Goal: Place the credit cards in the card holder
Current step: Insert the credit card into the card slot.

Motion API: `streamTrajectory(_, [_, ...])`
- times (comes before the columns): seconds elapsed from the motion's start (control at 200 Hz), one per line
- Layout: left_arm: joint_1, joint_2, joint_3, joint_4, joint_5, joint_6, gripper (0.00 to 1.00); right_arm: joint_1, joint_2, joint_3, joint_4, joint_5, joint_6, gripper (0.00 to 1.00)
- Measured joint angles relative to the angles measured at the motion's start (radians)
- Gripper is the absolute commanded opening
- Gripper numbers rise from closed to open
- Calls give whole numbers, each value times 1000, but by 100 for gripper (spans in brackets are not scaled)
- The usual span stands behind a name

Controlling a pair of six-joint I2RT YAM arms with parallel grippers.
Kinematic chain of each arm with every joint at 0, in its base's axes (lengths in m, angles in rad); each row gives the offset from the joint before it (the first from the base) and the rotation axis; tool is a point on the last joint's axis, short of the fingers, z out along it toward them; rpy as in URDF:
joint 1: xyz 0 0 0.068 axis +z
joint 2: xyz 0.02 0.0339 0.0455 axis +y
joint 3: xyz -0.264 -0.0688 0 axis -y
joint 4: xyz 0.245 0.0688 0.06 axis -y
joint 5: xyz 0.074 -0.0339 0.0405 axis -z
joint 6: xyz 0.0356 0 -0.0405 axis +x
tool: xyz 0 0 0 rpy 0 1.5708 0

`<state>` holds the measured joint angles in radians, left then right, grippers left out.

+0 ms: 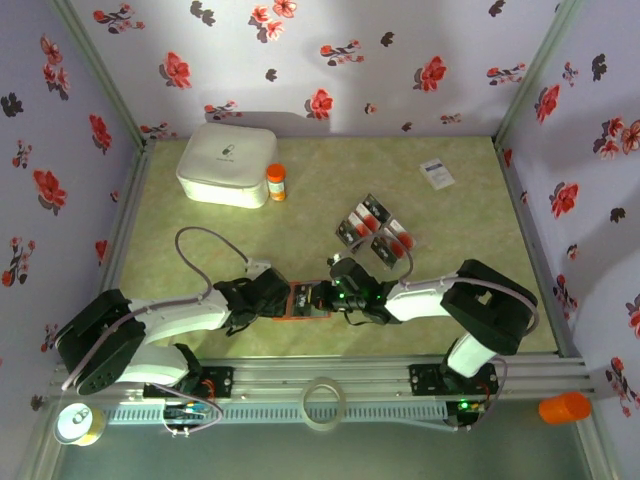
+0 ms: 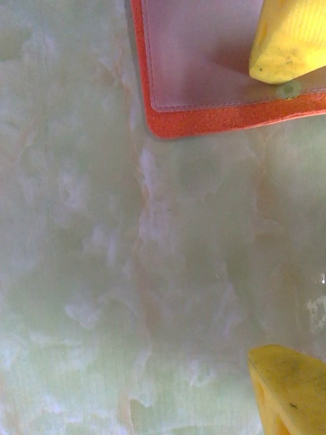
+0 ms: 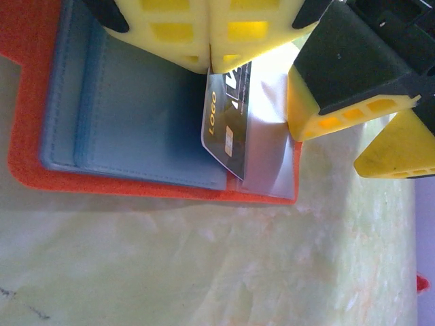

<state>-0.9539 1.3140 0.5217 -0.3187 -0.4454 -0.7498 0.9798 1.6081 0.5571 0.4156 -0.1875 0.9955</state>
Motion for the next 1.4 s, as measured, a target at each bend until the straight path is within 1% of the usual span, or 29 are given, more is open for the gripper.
streamTrajectory(0.215, [0, -6, 0, -5, 0, 0, 100, 0, 43, 34, -3, -19, 0, 0])
streamTrajectory(0.26, [5, -13, 0, -11, 0, 0, 100, 0, 50, 43, -5, -23, -2, 5])
streamTrajectory(0.355, [20, -38, 0, -29, 1, -2, 100, 0, 56, 56, -18, -31, -8, 21])
streamTrajectory(0.445, [45, -69, 0, -51, 1, -11, 100, 0, 53, 64, -43, -34, -31, 31])
streamTrajectory(0.525, [64, -94, 0, -69, 2, -23, 100, 0, 32, 81, -99, -33, -51, 38])
streamTrajectory(0.585, [74, -105, -1, -72, 3, -30, 100, 0, 14, 96, -158, -29, -77, 41])
streamTrajectory(0.76, [78, -107, -34, -65, 20, -38, 100, 0, -19, 166, -333, -6, -150, 39])
streamTrajectory(0.96, [78, -60, -42, -39, 37, -37, 100, 2, -19, 239, -449, 13, -222, 21])
streamTrajectory(1.045, [78, -52, -42, -29, 37, -37, 100, 2, -11, 252, -471, 16, -236, 18])
streamTrajectory(1.245, [78, -43, -42, -13, 37, -37, 100, 5, 51, 270, -483, 16, -245, 16])
streamTrajectory(1.4, [80, -38, -42, 1, 37, -37, 100, 20, 107, 314, -483, 15, -245, 13])
